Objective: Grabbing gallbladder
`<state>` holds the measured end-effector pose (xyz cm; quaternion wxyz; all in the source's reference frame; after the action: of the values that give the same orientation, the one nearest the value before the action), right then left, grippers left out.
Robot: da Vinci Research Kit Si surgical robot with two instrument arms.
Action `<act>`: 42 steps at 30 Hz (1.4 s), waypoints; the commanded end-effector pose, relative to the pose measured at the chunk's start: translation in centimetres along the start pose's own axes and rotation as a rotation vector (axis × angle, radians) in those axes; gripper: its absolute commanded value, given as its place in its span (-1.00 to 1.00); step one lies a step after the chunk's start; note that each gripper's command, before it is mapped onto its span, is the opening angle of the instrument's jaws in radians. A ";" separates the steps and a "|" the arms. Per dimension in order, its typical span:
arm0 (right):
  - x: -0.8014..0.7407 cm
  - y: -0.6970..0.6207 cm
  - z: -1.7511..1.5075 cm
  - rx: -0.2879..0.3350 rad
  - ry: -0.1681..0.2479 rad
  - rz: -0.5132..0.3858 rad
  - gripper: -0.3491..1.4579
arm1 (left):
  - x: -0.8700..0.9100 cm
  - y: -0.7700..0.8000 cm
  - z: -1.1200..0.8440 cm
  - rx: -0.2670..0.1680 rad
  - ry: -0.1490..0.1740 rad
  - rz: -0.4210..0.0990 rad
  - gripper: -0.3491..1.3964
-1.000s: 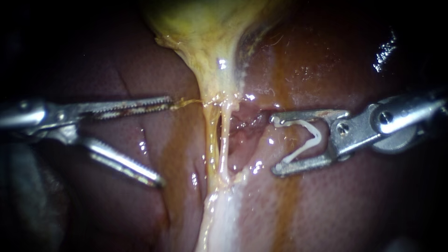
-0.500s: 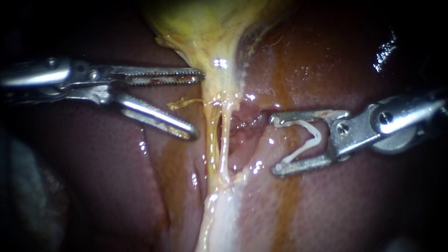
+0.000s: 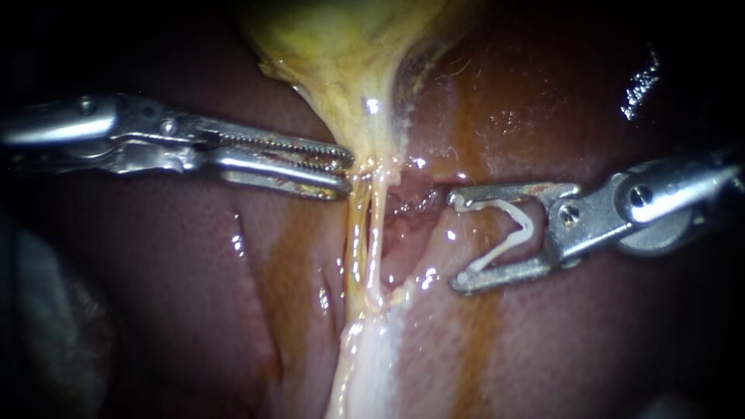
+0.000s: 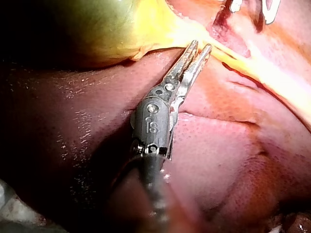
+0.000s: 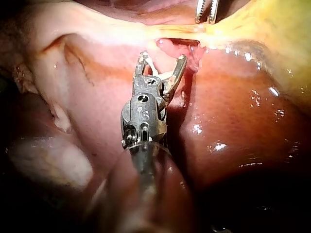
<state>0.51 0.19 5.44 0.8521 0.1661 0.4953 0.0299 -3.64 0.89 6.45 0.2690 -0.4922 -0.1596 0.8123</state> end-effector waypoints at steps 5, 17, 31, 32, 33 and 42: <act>0.00 0.00 0.00 0.000 0.000 0.000 -0.06 | 0.01 0.00 -0.03 0.001 -0.001 -0.012 -1.00; 0.00 0.00 0.00 0.000 0.000 0.000 -0.06 | 0.05 0.03 -0.15 0.001 -0.046 -0.102 -1.00; 0.00 0.00 0.00 0.000 0.000 0.000 -0.06 | 0.60 -0.11 -0.73 -0.013 -0.045 -0.149 -1.00; 0.00 0.00 0.00 0.000 0.000 0.000 -0.06 | 0.61 -0.11 -0.74 -0.012 -0.045 -0.150 -1.00; 0.00 0.00 0.00 0.000 0.000 0.000 -0.06 | 0.61 -0.10 -0.74 -0.012 -0.045 -0.150 -1.00; 0.00 0.00 0.00 0.000 0.000 0.000 -0.06 | 0.62 -0.11 -0.77 -0.014 -0.046 -0.151 -1.00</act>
<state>0.51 0.19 5.44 0.8521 0.1661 0.4954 0.0300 -3.16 1.35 5.71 0.3225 -0.4617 -0.2078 0.7997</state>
